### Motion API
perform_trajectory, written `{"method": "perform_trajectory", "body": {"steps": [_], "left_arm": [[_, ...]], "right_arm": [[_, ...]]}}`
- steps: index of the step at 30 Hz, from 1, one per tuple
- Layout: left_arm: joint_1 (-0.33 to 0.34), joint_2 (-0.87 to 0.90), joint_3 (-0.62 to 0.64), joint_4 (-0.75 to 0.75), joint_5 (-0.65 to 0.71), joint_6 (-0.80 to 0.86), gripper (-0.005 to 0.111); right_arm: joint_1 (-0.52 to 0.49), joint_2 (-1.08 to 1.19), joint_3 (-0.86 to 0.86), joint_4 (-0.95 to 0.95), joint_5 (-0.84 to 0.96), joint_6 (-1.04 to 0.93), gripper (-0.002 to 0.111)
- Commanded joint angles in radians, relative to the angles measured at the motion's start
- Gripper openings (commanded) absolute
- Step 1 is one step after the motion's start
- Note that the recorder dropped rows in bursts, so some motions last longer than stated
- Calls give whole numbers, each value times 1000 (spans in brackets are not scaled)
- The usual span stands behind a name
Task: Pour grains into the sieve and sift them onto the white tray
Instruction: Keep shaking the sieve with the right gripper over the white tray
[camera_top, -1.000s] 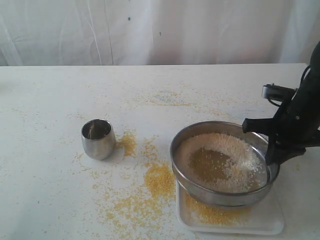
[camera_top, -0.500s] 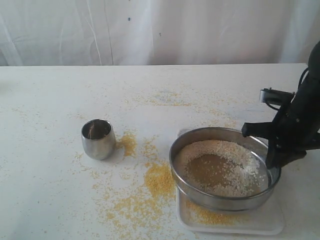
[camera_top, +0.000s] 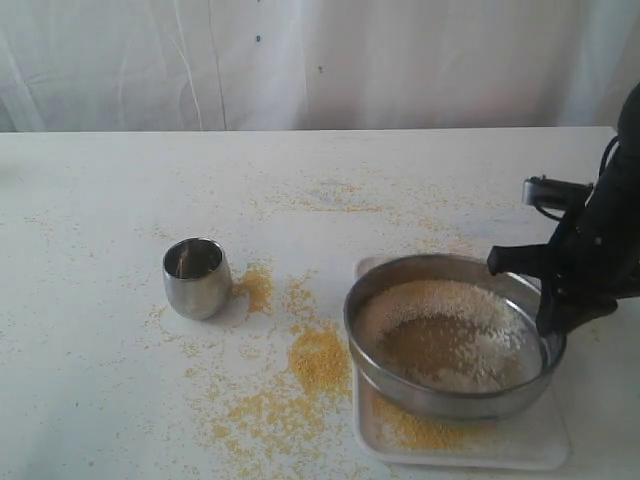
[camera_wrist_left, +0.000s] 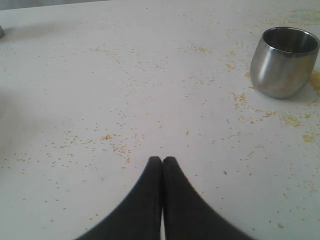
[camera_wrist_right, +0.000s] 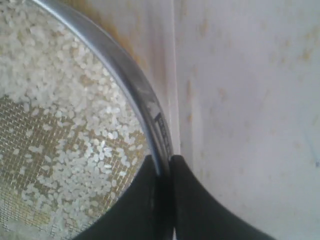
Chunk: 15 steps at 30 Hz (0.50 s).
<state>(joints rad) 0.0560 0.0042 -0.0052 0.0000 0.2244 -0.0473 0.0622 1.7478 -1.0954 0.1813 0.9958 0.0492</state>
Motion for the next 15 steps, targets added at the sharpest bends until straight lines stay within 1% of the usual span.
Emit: {"method": "perform_trajectory", "body": {"steps": [1,2,3,6,7,10,12,13,15], "left_arm": [[1,-4,5,0,1,0,0],[1,-4,5,0,1,0,0],[1,-4,5,0,1,0,0],[1,-4,5,0,1,0,0],[1,-4,5,0,1,0,0],[1,-4,5,0,1,0,0],[1,-4,5,0,1,0,0],[1,-4,5,0,1,0,0],[1,-4,5,0,1,0,0]], "right_arm": [[-3,-14,-9,62,102,8,0],[-3,-14,-9,62,151,8,0],[-3,-14,-9,60,145,8,0],[-3,-14,-9,48,-71,8,0],[-3,-14,-9,50,-106,8,0],[-3,-14,-9,75,35,8,0],[-3,-12,-9,70,62,6,0],[-3,-12,-9,68,15,6,0],[-3,-12,-9,60,-139,0,0]]}}
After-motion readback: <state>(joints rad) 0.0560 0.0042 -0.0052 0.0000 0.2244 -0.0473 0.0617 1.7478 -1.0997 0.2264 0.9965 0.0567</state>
